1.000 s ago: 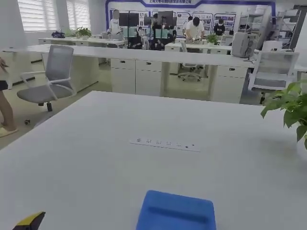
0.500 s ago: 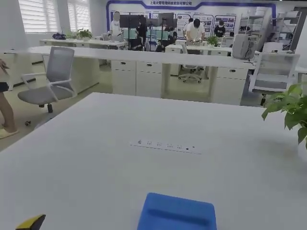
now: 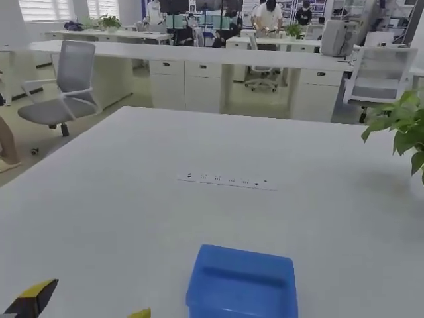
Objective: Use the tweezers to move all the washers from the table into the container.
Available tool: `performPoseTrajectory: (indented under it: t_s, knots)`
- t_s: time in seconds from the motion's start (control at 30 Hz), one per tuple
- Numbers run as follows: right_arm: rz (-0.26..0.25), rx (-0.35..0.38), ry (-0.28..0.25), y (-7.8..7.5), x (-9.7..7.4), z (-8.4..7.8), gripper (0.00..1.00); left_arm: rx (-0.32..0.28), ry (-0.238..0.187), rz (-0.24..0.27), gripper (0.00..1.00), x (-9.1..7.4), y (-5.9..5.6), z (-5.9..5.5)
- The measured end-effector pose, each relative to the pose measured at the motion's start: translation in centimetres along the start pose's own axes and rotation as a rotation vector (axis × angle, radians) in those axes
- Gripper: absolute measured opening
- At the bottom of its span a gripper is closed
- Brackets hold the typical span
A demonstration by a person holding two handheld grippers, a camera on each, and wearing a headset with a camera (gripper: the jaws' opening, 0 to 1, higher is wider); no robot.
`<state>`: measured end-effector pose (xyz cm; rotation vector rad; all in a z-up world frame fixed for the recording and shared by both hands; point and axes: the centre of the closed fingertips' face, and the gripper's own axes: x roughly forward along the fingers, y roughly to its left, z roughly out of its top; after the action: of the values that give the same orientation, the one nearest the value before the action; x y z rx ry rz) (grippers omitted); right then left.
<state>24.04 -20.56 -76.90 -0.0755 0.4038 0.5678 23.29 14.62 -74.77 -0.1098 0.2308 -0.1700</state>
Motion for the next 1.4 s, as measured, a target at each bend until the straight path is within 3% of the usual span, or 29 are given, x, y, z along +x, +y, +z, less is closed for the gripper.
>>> performPoseTrajectory:
  t_s: [0.27,0.4,0.47,0.6,0.67,0.73,0.77,0.83,0.9,0.93,0.97,1.0,1.07,1.1,1.23,1.33,1.37,1.4]
  knots:
    - [0.015,0.010,0.070,0.1,0.1,-1.0,0.60,0.018,0.052,-0.052,0.88,0.4,-1.3,-0.8]
    - [0.026,-0.001,0.098,0.1,0.2,-1.0,0.57,0.071,0.122,-0.109,0.88,0.8,-2.6,-1.6]
    - [0.052,-0.017,0.125,0.4,0.3,-1.0,0.52,0.100,0.169,-0.172,0.88,1.0,-3.8,-2.1]
    - [0.116,-0.026,0.121,1.6,1.6,0.1,0.45,0.131,0.262,-0.301,0.74,1.2,-5.9,-3.2]
    - [0.196,-0.050,0.153,3.7,2.9,0.3,0.38,0.116,0.331,-0.435,0.68,1.2,-7.9,-3.9]
    - [0.237,-0.058,0.160,4.9,3.8,0.3,0.28,0.120,0.347,-0.483,0.58,1.5,-8.6,-4.0]
    - [0.285,-0.052,0.166,6.3,4.3,0.1,0.25,0.111,0.385,-0.567,0.51,1.1,-9.7,-4.5]
    - [0.346,-0.049,0.213,7.4,5.0,-0.9,0.26,0.131,0.443,-0.635,0.41,1.0,-10.4,-5.6]
    - [0.410,-0.060,0.276,9.5,5.4,-2.0,0.26,0.150,0.518,-0.718,0.30,0.4,-11.2,-7.0]
    - [0.419,-0.070,0.286,9.8,5.5,-2.3,0.26,0.178,0.544,-0.750,0.26,0.3,-11.6,-7.7]
    - [0.447,-0.090,0.313,10.8,5.6,-2.9,0.26,0.184,0.557,-0.778,0.23,0.3,-12.0,-8.1]
    - [0.468,-0.102,0.331,11.4,5.7,-3.3,0.27,0.187,0.606,-0.818,0.22,-0.1,-12.5,-9.0]
    - [0.504,-0.141,0.369,12.6,5.8,-4.6,0.27,0.246,0.647,-0.862,0.22,-0.2,-12.8,-10.2]
    - [0.526,-0.161,0.404,13.2,5.6,-5.3,0.27,0.308,0.693,-0.888,0.22,-0.4,-12.8,-11.2]
    - [0.535,-0.218,0.437,13.7,5.7,-6.5,0.26,0.470,0.774,-0.939,0.21,-0.5,-12.7,-13.4]
    - [0.540,-0.205,0.445,13.6,5.7,-6.9,0.25,0.720,0.828,-0.961,0.20,-0.4,-11.5,-15.3]
    - [0.542,-0.199,0.447,13.6,5.7,-6.9,0.25,0.750,0.831,-0.974,0.19,-0.5,-11.4,-15.6]
    - [0.547,-0.196,0.451,13.7,5.7,-7.0,0.25,0.789,0.766,-1.008,0.17,0.0,-12.0,-15.2]
